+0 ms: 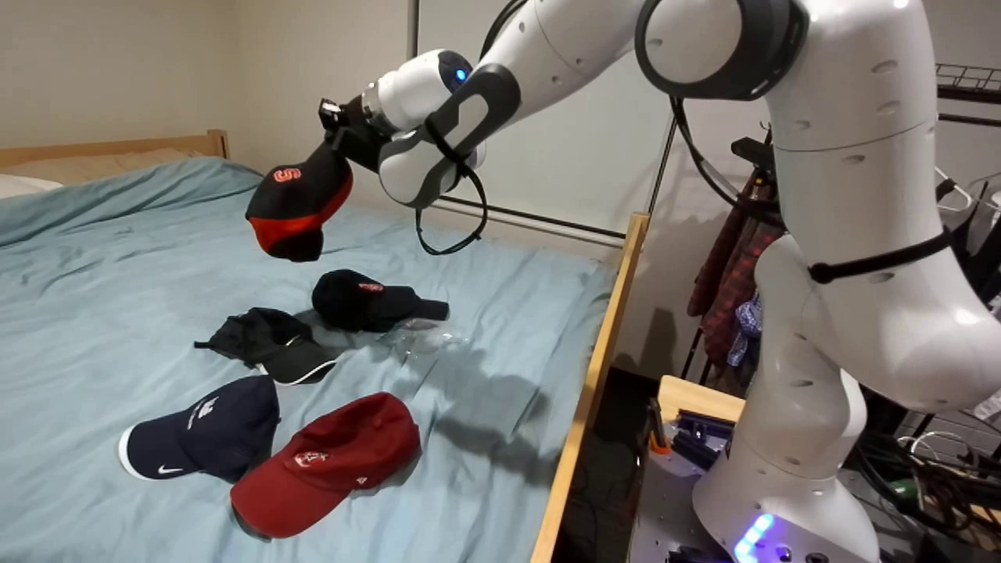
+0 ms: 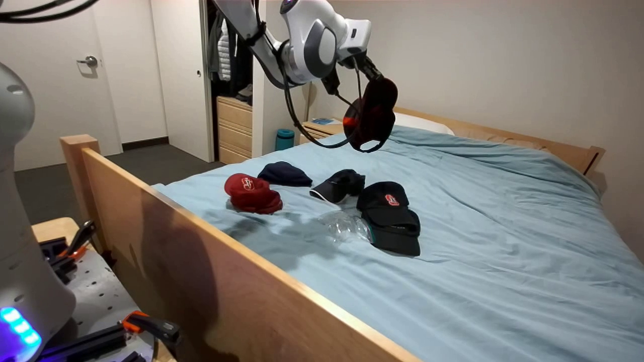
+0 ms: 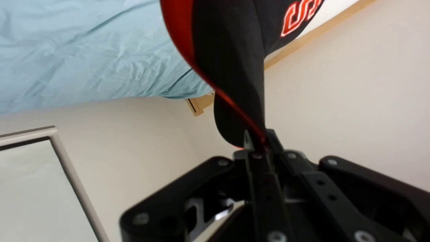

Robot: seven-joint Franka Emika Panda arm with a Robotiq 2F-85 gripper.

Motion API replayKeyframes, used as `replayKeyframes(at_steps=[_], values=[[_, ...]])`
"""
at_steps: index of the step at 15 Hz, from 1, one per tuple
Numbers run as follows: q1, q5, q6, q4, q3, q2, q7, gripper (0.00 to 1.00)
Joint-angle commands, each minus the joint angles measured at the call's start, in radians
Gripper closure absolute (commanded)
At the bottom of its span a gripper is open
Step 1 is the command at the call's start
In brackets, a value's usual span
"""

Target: Put the black and red cap on the black cap to the far right

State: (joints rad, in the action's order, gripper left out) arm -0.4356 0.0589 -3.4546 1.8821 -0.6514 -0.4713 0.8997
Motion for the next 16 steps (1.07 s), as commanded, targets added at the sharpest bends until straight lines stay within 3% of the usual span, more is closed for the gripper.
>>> replayKeyframes(at_steps=[1,3,4,5,7,11,13,14,15,16], values=[[-0.084,-0.103,-0.012,0.095,-0.118,-0.032,-0.001,0.95],[-0.174,-0.173,0.037,0.143,-0.226,-0.071,-0.013,0.95],[-0.194,-0.173,0.049,0.168,-0.248,-0.082,-0.018,0.95],[-0.126,-0.131,0.027,0.128,-0.182,-0.064,0.000,0.95],[-0.167,-0.144,0.035,0.161,-0.224,-0.085,0.000,0.95],[-0.176,-0.146,0.036,0.165,-0.232,-0.088,0.000,0.95],[-0.063,-0.086,-0.003,0.170,-0.089,-0.011,0.022,0.95],[0.012,-0.200,-0.008,0.163,0.023,0.009,-0.095,0.95],[0.051,-0.075,-0.007,0.164,0.049,0.015,0.041,0.95],[0.129,-0.052,-0.015,0.160,0.142,0.027,0.050,0.95]])
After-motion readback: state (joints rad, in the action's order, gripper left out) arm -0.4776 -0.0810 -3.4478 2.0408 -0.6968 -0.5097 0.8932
